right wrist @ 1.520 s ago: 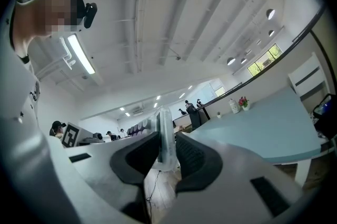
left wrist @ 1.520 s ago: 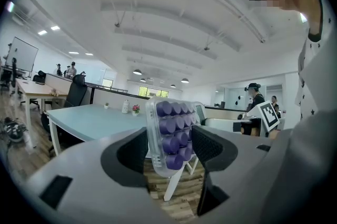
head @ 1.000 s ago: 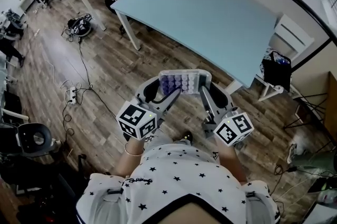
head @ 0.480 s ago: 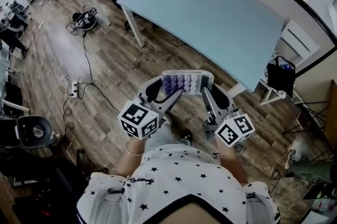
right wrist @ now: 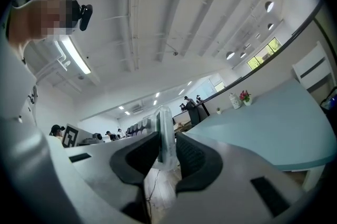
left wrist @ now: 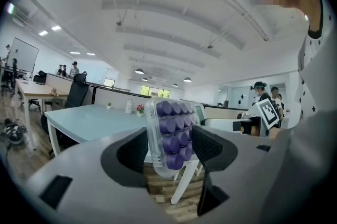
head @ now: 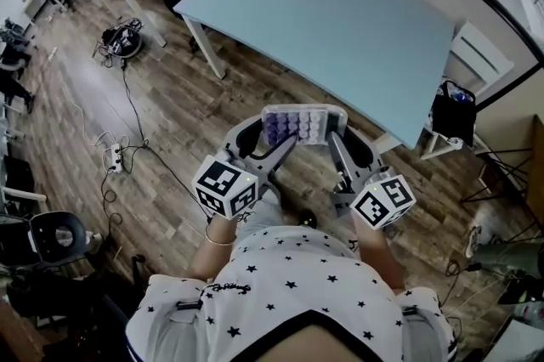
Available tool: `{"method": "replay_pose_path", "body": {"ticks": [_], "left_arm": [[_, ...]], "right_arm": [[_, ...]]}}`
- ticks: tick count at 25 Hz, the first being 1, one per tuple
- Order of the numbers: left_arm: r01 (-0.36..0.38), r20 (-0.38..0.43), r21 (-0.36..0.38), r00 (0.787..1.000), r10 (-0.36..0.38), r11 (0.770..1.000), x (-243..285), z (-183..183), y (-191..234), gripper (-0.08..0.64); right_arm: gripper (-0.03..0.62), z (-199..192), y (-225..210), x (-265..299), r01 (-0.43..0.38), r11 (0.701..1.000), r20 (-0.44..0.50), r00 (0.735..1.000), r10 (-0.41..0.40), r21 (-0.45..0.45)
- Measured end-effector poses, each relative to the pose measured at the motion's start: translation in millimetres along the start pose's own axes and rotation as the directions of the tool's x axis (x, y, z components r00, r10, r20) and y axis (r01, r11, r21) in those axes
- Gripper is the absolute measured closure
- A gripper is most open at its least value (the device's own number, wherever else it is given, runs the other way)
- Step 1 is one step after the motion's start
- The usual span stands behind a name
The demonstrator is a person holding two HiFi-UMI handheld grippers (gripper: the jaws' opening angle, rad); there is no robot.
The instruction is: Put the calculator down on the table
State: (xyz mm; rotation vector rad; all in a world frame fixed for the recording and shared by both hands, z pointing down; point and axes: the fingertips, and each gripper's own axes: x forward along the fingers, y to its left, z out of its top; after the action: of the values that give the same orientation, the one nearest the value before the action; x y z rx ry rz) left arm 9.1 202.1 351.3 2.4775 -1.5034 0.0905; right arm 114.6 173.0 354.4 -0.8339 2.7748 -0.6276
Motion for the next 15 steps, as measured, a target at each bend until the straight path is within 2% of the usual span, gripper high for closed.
{"method": "replay_pose_path", "body": {"ticks": [8,15], "left_arm": [[0.07,-0.021,-0.004,0.997,-0.07,0.998,38,10,49,0.284],[0.087,-0.03,-0.014,0.996,-0.088,0.996,60,19,110,0.284]], "right_arm": [[0.499,5,-28,48,0.079,0.997,0.003,0.997,-0.079,0.011],[0.499,4,-44,110,0.102,0.995,-0.004,0.995,-0.102,0.013]]}}
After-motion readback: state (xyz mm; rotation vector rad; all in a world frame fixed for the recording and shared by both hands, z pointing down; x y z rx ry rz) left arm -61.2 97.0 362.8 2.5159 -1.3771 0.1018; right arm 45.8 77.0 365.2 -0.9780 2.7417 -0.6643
